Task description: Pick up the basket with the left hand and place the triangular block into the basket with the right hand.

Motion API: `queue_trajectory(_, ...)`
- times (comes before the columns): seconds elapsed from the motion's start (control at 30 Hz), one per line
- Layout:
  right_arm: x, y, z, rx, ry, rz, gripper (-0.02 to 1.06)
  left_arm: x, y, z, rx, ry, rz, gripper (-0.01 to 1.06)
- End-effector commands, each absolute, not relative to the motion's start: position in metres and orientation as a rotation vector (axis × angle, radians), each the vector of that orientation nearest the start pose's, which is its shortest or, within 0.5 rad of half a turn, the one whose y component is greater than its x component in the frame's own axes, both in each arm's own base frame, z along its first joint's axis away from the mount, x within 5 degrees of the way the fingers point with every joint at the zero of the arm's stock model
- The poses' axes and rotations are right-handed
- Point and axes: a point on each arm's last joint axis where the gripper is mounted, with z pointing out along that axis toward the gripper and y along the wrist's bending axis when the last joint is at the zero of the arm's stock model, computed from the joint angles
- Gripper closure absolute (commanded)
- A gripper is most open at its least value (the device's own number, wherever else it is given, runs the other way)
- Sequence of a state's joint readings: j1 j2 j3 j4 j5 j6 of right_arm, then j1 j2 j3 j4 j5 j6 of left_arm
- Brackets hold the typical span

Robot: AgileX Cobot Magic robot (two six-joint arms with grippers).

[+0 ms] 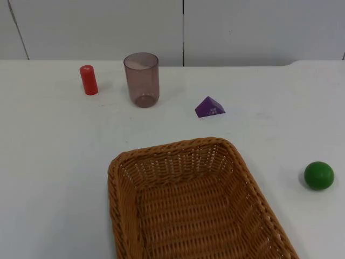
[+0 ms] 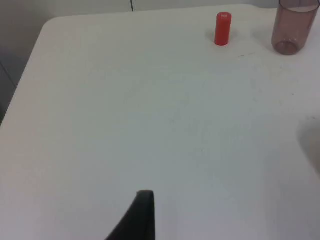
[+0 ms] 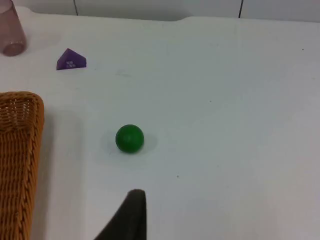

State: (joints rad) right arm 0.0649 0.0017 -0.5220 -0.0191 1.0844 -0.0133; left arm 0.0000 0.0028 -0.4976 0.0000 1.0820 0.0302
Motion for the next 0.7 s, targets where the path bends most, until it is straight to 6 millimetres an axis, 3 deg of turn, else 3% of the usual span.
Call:
queue_trajectory(0.0,-0.007,-0.004,0.281,-0.067,2.041,-0.007,0.00,-0.005,-0.001,0.274,0.022,2.065,-0.004,0.00)
queue_trajectory(0.27,-0.007,-0.007,0.281,-0.016,2.040,-0.025,0.00,-0.004,-0.001,0.274,0.017,2.071,-0.007,0.00)
queue_trajectory(0.4,-0.006,-0.007,0.285,-0.016,2.026,-0.030,0.00,0.007,-0.001,0.277,-0.009,2.128,-0.015,0.00)
queue_trajectory(0.53,0.012,-0.011,0.309,0.018,1.986,-0.077,0.00,0.029,0.001,0.293,-0.051,2.132,-0.008,0.00)
queue_trajectory(0.57,0.022,-0.012,0.324,0.042,1.967,-0.093,0.00,0.040,0.001,0.305,-0.086,2.114,-0.031,0.00)
queue_trajectory(0.6,0.022,-0.012,0.324,0.042,1.967,-0.093,0.00,0.040,0.001,0.305,-0.086,2.114,-0.031,0.00)
queue_trajectory(0.67,0.036,-0.013,0.341,0.045,1.959,-0.126,0.00,0.060,-0.002,0.318,-0.113,2.113,-0.090,0.00)
